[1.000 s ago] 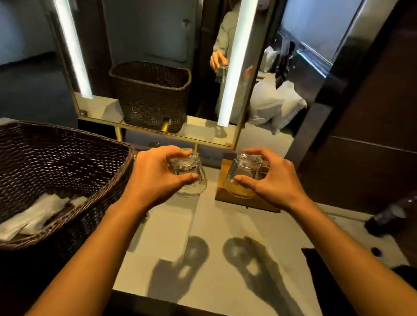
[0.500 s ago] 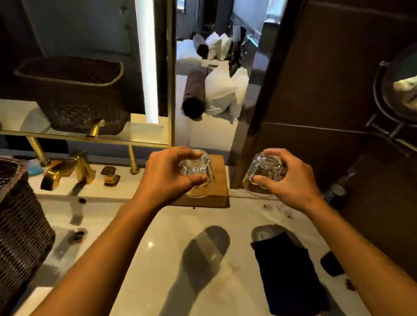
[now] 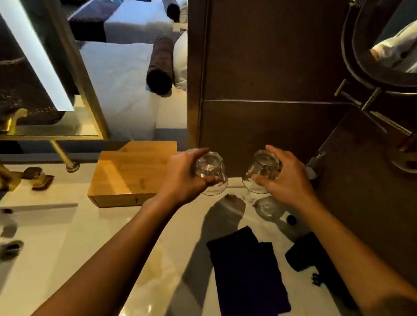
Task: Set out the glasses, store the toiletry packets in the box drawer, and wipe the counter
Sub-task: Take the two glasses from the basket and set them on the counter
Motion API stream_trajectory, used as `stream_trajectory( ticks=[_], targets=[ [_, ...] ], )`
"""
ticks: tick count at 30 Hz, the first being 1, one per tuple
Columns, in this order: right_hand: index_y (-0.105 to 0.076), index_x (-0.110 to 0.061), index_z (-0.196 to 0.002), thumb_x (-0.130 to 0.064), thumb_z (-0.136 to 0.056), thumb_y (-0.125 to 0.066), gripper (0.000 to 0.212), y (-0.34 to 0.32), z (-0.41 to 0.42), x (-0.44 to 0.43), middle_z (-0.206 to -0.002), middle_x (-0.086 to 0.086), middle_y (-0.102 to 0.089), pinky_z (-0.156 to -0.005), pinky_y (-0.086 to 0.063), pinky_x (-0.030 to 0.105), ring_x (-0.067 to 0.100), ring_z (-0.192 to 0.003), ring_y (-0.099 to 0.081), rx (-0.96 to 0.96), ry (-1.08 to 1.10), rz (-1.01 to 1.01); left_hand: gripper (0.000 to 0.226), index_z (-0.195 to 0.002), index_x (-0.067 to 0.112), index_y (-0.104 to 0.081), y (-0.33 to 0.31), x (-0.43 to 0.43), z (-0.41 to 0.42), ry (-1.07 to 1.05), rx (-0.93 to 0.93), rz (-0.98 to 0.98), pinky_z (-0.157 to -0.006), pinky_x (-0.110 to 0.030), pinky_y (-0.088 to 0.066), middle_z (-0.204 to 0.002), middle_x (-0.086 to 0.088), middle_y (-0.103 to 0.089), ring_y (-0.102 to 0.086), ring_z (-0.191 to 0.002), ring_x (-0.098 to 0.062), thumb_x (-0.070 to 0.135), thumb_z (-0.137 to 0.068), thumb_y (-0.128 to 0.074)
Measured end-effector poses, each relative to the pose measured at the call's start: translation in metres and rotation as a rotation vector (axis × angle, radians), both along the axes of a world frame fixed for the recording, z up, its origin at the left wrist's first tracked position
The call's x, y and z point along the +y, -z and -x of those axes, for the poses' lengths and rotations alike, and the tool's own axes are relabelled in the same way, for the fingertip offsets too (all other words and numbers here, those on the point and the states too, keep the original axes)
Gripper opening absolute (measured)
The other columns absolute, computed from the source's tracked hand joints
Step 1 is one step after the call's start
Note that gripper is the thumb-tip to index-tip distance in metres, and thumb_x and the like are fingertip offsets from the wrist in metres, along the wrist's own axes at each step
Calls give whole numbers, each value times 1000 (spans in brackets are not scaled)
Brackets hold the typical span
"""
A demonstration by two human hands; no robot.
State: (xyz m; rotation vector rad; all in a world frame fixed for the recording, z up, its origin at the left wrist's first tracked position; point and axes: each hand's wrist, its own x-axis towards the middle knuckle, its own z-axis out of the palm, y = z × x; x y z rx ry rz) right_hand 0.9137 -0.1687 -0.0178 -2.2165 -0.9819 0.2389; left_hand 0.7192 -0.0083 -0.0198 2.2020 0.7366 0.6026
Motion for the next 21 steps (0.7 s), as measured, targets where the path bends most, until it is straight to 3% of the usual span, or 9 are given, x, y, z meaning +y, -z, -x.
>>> stream_trajectory(
  ticks=[4, 10, 17, 21],
  targets=[
    [-51, -23, -142, -25, -71, -89, 80, 32, -28, -4, -133, 6, -52, -102, -50, 46, 27, -121, -56, 44, 26, 8, 77, -139, 17, -57, 37, -6, -40, 7, 67, 28, -99, -40, -57, -131, -4, -67, -64, -117, -18, 29, -70, -90],
    [-52, -21, -137, -20, -70, -90, 77, 77, -57, -3, -130, 7, -55, -94, -42, 30, 28, -119, -56, 53, 56, 67, 75, -137, 16, -59, 82, -16, -81, 56, 157, -24, -99, -43, -56, -131, -6, -65, -63, -118, -22, 28, -69, -90],
    [-50, -18, -133, -11, -72, -85, 71, 122, -87, 2, -129, 6, -56, -87, -40, 24, 24, -117, -55, 92, 33, 115, 75, -139, 17, -57, 122, -16, -119, 93, 280, -11, -103, -38, -53, -138, -4, -60, -60, -121, -23, 27, -71, -89],
    [-47, -20, -134, -7, -72, -85, 74, 144, -96, 9, -130, 6, -55, -88, -46, 26, 25, -119, -55, 138, 52, 167, 73, -139, 17, -58, 142, -16, -130, 85, 342, -12, -96, -23, -44, -137, -4, -59, -60, -119, -24, 27, -73, -87]
  ],
)
